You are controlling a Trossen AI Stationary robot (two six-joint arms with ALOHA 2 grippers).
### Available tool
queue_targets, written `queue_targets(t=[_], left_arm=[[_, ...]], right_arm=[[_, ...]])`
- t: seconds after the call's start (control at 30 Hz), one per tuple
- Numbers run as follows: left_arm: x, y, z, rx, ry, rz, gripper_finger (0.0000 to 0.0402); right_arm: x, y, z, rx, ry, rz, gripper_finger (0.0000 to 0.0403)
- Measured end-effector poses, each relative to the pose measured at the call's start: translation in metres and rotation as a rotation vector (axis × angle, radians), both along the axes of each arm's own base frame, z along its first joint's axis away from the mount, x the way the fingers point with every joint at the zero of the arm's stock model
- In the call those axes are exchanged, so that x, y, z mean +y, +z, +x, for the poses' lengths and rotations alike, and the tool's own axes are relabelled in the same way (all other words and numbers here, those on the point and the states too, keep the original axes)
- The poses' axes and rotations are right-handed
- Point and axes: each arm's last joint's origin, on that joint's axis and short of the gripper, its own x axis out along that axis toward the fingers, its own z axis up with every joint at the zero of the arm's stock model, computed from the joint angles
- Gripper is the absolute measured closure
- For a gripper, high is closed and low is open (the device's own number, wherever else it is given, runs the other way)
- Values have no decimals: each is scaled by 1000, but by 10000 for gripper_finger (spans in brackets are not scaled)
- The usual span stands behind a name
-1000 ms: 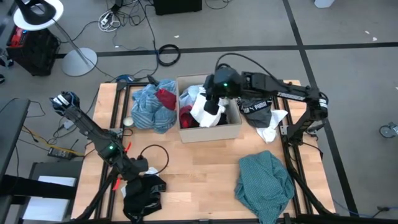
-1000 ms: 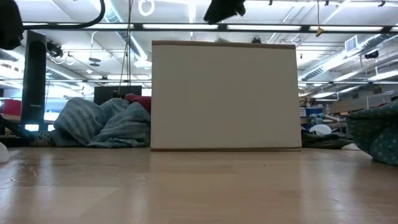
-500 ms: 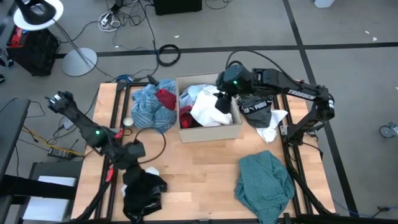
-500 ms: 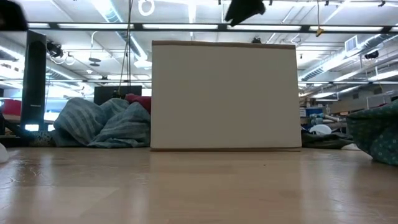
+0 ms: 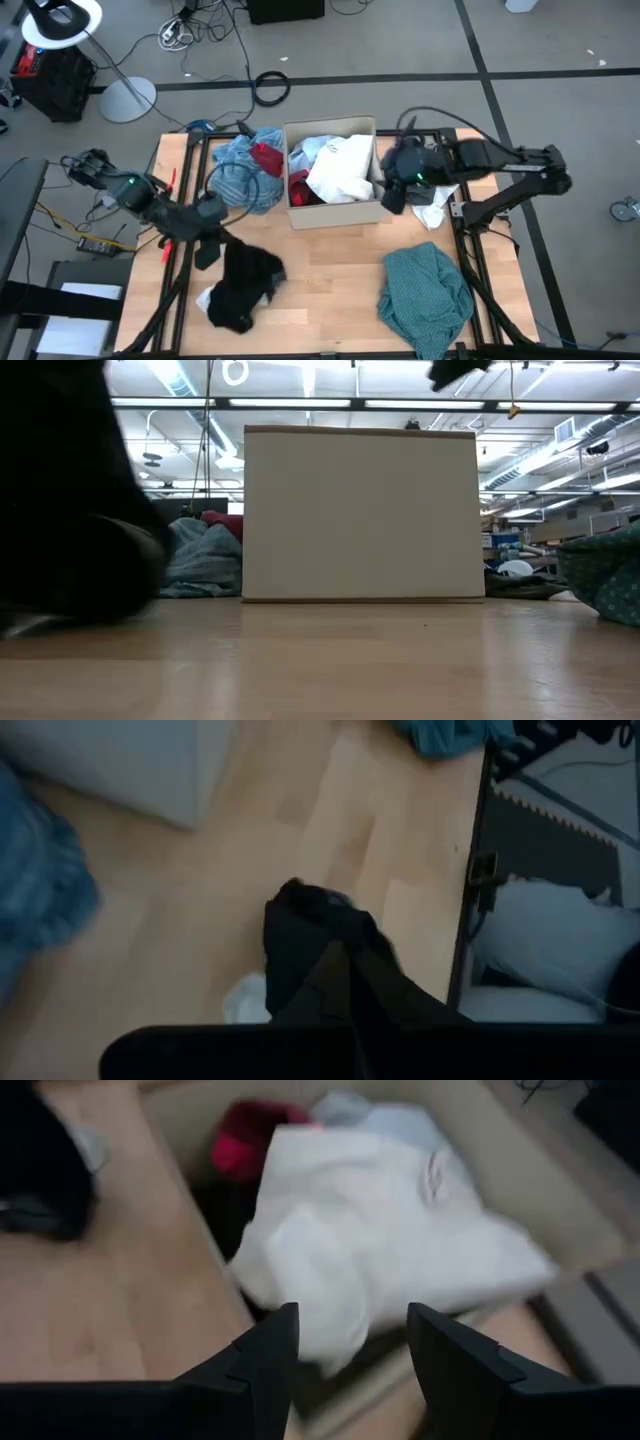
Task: Sort clothes
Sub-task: Put the black boxer into the bin
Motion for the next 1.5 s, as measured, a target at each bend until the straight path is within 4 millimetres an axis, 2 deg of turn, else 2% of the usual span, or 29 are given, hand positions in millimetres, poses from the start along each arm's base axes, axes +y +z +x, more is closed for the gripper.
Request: queue_targets(t=[0.13, 0.27, 0.53, 0.8, 1.07, 1.3, 1.5], left_arm=[[11, 20, 0, -65, 16, 22, 401], [22, 41, -1, -143, 27, 57, 401], [35, 83, 2, -280, 32, 156, 401], [42, 122, 10, -388, 10, 260, 401], [47, 152, 24, -463, -13, 380, 401], [58, 168, 51, -495, -11, 506, 401], [76, 189, 78, -584, 32, 646, 401]], right_arm=[[17, -29, -28, -46, -29, 92, 218], [34, -56, -47, -96, -46, 183, 218], [61, -100, -62, -78, -95, 280, 218], [88, -114, -62, -63, -92, 300, 218], [109, -124, -64, -38, -96, 341, 218], [131, -139, -65, 0, -122, 366, 218], [152, -157, -67, 39, -160, 367, 218]])
